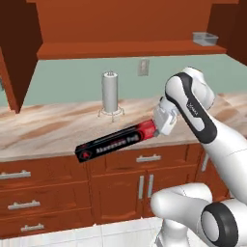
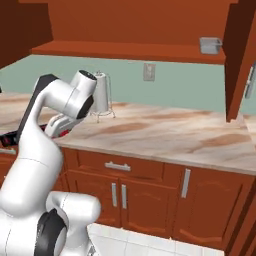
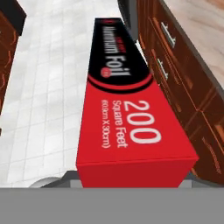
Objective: Retrieve the tupperware and aluminum foil from the cabinet and place them on the dining counter near the plate with fish and lime to prepare for storing leftovers.
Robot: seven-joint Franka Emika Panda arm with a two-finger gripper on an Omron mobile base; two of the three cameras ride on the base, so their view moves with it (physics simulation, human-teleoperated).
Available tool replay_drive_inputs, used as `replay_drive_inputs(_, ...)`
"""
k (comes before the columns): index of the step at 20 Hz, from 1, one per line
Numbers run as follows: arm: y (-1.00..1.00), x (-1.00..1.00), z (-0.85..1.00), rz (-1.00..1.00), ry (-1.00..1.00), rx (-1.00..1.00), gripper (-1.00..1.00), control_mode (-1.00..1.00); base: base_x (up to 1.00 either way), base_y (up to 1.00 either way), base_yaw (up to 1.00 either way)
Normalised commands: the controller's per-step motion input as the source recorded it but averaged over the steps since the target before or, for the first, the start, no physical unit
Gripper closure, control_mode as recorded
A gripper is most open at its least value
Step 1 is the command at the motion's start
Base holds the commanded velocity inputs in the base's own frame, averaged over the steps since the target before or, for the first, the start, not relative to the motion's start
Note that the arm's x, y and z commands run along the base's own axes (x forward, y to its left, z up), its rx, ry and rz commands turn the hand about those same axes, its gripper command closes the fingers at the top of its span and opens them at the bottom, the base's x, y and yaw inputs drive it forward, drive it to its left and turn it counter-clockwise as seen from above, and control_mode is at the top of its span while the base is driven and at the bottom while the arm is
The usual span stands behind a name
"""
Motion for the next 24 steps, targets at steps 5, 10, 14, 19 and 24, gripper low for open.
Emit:
replay_drive_inputs(5,0.00,0.00,0.00,0.00,0.00,0.00,1.00,1.00,-0.87,0.46,0.49)
replay_drive_inputs(10,0.00,0.00,0.00,0.00,0.00,0.00,1.00,1.00,-0.33,0.57,0.73)
replay_drive_inputs(14,0.00,0.00,0.00,0.00,0.00,0.00,1.00,1.00,-0.09,0.46,0.91)
replay_drive_inputs(19,0.00,0.00,0.00,0.00,0.00,0.00,1.00,1.00,-0.01,0.26,0.94)
replay_drive_inputs(24,0.00,0.00,0.00,0.00,0.00,0.00,1.00,1.00,0.00,0.17,0.86)
